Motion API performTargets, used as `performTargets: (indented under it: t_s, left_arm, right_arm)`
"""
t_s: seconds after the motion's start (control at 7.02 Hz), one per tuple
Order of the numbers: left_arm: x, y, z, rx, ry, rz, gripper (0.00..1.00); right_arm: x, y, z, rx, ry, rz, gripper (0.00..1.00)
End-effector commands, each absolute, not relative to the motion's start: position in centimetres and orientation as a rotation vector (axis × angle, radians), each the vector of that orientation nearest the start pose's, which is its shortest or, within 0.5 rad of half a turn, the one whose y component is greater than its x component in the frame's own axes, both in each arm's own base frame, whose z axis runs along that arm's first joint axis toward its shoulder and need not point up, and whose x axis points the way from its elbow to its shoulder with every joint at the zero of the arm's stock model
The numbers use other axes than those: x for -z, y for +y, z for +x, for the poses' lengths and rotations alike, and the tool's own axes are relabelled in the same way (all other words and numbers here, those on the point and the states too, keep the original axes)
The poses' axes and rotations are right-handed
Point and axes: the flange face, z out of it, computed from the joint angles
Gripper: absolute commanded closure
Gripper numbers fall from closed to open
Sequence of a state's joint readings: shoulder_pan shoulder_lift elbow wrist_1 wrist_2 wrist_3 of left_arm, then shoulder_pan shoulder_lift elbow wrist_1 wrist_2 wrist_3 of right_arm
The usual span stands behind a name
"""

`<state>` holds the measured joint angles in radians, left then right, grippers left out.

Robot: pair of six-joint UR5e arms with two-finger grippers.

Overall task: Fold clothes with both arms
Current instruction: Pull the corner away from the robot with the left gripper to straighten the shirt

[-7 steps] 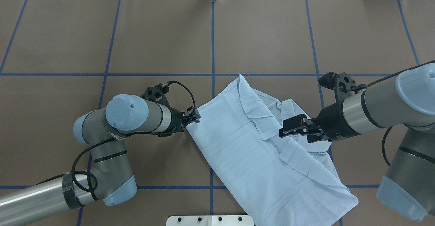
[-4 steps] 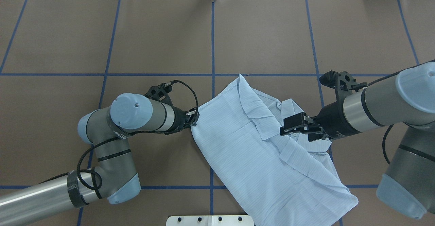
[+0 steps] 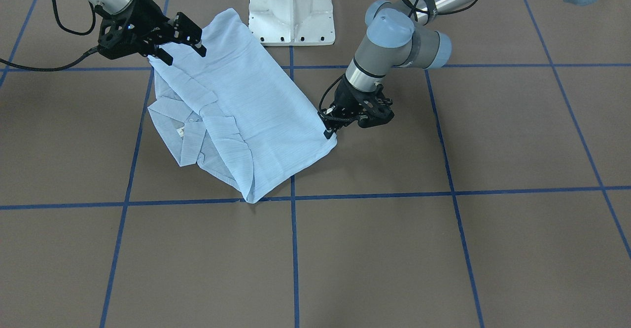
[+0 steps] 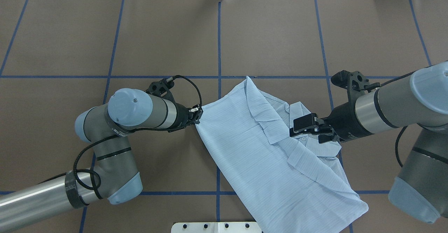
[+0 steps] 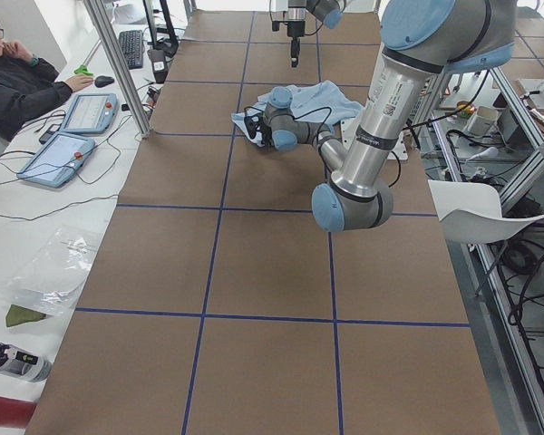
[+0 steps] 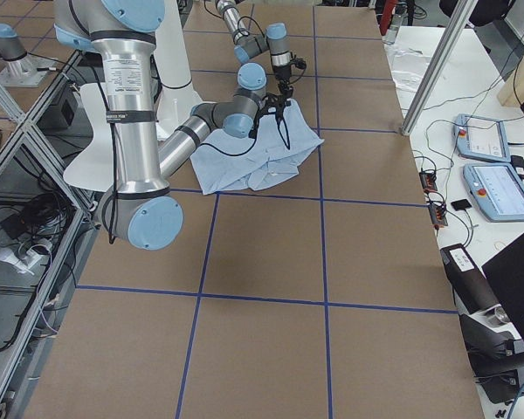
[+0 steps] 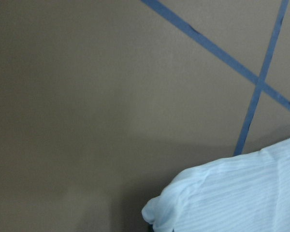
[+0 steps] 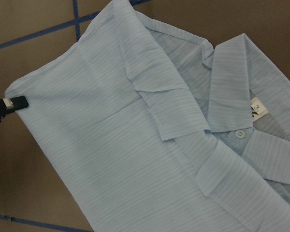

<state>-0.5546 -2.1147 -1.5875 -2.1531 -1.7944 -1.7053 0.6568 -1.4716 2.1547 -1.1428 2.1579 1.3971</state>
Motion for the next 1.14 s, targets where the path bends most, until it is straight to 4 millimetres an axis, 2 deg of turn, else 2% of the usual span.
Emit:
performTargets:
  t_s: [0.0,0.43,0.57,0.85,1.0]
  left_arm:
    - [-27.5,-52.9,50.0,0.481,1.110,0.161,1.00]
    - [-28.8,-61.8,53.0,0.487,1.127,0.244,1.00]
    - [-28.8,-63.7,53.0,0.500,1.130,0.293,1.00]
    - [-26.8,-67.1,52.2,0.527,1.160,0.360,1.00]
    - [-27.6,-67.6,52.5,0.516,1.154,0.385,1.00]
  right_arm:
    - [-28.4,-35.5,-31.5,-0.118,-1.193,-0.030,0.00]
    - [-28.9,-36.5,-31.6,-0.153,-1.175,0.009,0.00]
    - [-29.0,-36.7,-31.6,-0.167,-1.168,0.028,0.00]
    - [-29.4,-37.0,-31.6,-0.180,-1.158,0.038,0.00]
    - [-29.6,-37.2,-31.8,-0.185,-1.151,0.043,0.00]
